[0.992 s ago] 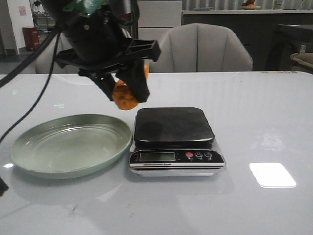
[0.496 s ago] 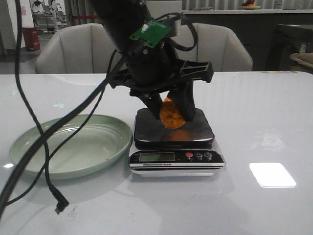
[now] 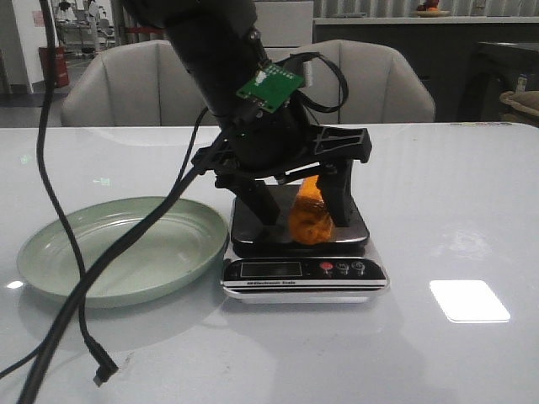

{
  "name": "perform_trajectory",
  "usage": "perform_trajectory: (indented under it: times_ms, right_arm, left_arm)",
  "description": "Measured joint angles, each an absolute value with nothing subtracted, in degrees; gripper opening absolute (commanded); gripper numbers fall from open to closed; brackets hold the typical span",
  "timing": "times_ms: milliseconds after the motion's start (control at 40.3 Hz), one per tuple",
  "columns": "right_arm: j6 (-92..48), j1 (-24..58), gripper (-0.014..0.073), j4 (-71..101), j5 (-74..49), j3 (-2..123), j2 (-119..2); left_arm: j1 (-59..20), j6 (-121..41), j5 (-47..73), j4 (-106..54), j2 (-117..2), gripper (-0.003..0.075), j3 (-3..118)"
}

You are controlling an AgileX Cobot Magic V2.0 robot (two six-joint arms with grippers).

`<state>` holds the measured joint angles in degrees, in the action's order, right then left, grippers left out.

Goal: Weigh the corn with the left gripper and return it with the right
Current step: 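Lift the corn with the left gripper and lower it onto the scale, then open the left gripper and raise it away from the scale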

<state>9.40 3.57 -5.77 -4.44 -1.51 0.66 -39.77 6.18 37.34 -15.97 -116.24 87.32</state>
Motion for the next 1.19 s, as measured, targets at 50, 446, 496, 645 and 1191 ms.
perform_trajectory:
  times_ms: [50, 446, 496, 645, 1191]
  right_arm:
    - [9.4, 3.6, 0.0218, -5.8, -4.4, -1.5, 0.7]
    - [9.4, 3.6, 0.0218, -5.9, -4.4, -1.5, 0.7]
    - [9.4, 3.6, 0.0218, -5.9, -4.4, -1.5, 0.7]
    - [9.4, 3.6, 0.0218, -5.9, -4.4, -1.5, 0.7]
    - [9.4, 3.6, 0.0218, -6.0, -4.4, -1.5, 0.7]
  left_arm:
    - [-39.8, 6.2, 37.3, -15.4, -115.9, 0.0583, 87.3]
    - [-39.2, 6.2, 33.6, -11.7, -103.4, 0.0583, 80.4]
    - [-39.0, 6.3, 33.3, -11.3, -101.1, 0.0583, 78.5]
    - [-38.7, 6.3, 32.7, -7.9, -93.2, 0.0583, 72.2]
    - [-38.7, 6.4, 26.2, -1.0, -54.7, 0.0583, 45.6]
